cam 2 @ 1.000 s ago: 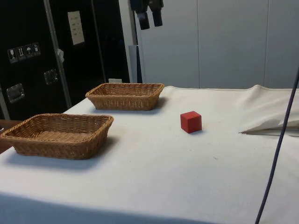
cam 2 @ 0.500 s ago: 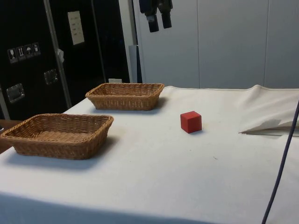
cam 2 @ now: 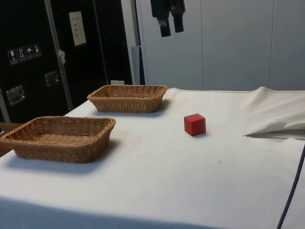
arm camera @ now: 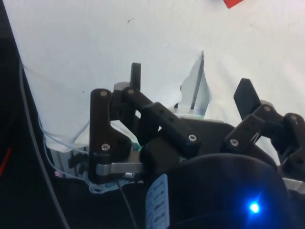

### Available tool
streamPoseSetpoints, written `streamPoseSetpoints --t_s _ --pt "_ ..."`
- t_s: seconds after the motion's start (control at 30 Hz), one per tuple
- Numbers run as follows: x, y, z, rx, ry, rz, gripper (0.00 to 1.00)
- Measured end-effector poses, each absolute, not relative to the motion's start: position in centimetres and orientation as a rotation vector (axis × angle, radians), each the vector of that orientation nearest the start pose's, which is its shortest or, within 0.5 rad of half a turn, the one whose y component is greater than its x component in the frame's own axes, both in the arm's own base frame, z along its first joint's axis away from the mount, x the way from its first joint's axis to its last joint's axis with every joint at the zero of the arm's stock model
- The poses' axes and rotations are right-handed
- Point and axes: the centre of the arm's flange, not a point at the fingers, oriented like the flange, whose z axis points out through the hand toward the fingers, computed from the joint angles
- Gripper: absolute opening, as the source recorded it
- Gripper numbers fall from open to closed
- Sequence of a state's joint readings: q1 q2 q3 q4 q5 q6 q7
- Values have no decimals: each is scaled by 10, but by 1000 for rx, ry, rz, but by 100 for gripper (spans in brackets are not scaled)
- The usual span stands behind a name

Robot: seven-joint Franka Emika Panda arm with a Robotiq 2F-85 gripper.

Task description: Pick up the red cube and place it into the right basket.

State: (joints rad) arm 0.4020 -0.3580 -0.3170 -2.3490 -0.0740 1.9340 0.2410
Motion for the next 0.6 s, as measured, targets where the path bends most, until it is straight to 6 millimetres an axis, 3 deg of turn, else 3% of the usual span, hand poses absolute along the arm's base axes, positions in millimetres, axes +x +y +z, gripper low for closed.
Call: streamPoseSetpoints --t_s 0.6 --pt "411 28 423 -3087 212 82 100"
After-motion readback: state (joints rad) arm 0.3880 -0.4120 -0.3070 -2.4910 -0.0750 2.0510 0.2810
